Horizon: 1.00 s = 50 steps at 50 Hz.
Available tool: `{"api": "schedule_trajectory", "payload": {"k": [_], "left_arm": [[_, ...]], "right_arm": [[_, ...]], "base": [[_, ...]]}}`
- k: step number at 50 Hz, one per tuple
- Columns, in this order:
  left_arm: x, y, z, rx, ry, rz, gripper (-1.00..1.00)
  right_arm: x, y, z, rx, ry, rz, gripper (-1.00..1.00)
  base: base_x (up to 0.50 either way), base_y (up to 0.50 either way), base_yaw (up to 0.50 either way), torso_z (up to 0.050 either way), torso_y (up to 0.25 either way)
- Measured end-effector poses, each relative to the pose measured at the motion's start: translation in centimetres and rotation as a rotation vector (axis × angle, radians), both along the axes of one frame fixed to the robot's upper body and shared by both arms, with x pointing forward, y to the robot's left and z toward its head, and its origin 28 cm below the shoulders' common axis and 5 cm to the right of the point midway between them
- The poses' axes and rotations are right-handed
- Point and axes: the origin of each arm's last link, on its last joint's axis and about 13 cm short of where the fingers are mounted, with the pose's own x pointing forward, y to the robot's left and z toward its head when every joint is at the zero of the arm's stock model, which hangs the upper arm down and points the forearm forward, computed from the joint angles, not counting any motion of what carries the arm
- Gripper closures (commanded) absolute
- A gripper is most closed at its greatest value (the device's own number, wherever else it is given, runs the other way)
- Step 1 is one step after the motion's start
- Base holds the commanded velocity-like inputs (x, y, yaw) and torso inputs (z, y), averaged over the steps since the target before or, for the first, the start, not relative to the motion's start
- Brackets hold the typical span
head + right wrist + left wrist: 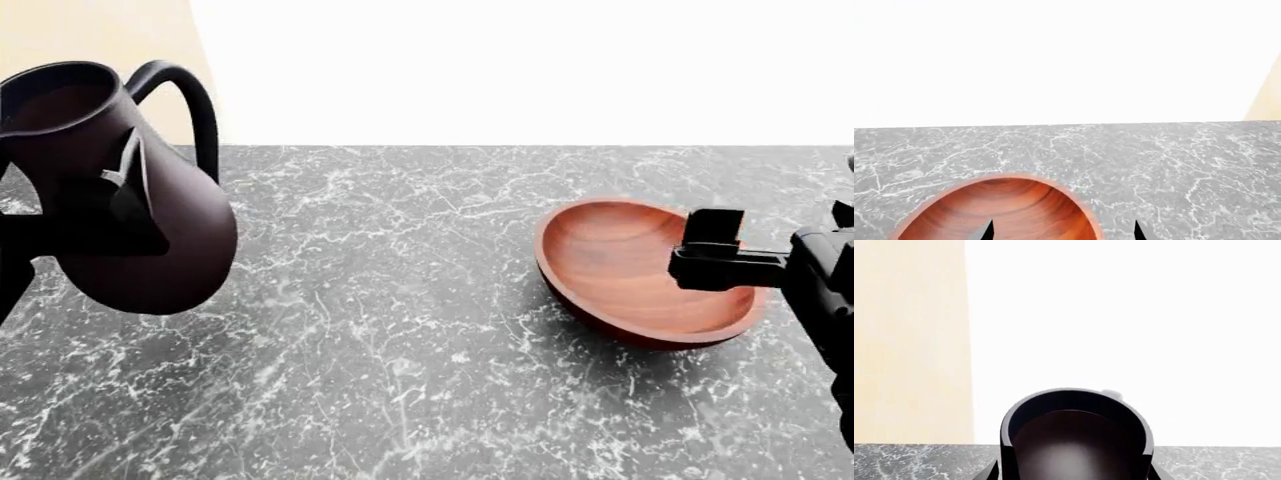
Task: Pick the bowl and pitcher and place them in the sink. Then turn on the water.
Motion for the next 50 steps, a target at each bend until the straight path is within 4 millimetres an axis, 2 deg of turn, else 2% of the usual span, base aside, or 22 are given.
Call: {"api": "schedule_trajectory", "payload": {"k": [24,35,50], "left_arm": [[-0.6,-0.3,0.3,0.023,-0.010,-0.012,1.00],[-0.6,-0.3,0.3,0.025,-0.007,-0.014,1.00],[-0.6,-0.4,0.1,0.027,-0.004,-0.020,1.00]], "right_arm": [[2.2,-3.5,-1.6,0.228,0.187,-0.164,-1.00],[3.1,-4.0,-2.4,0.265,0.225,-0.177,-1.00],[4.1,-3.7,-3.5,0.297,0.254,-0.143,-1.00]], "base": [[0.00,0.00,0.00,0.001,0.002],[0.00,0.00,0.00,0.001,0.001],[0.00,0.00,0.00,0.001,0.002]]}}
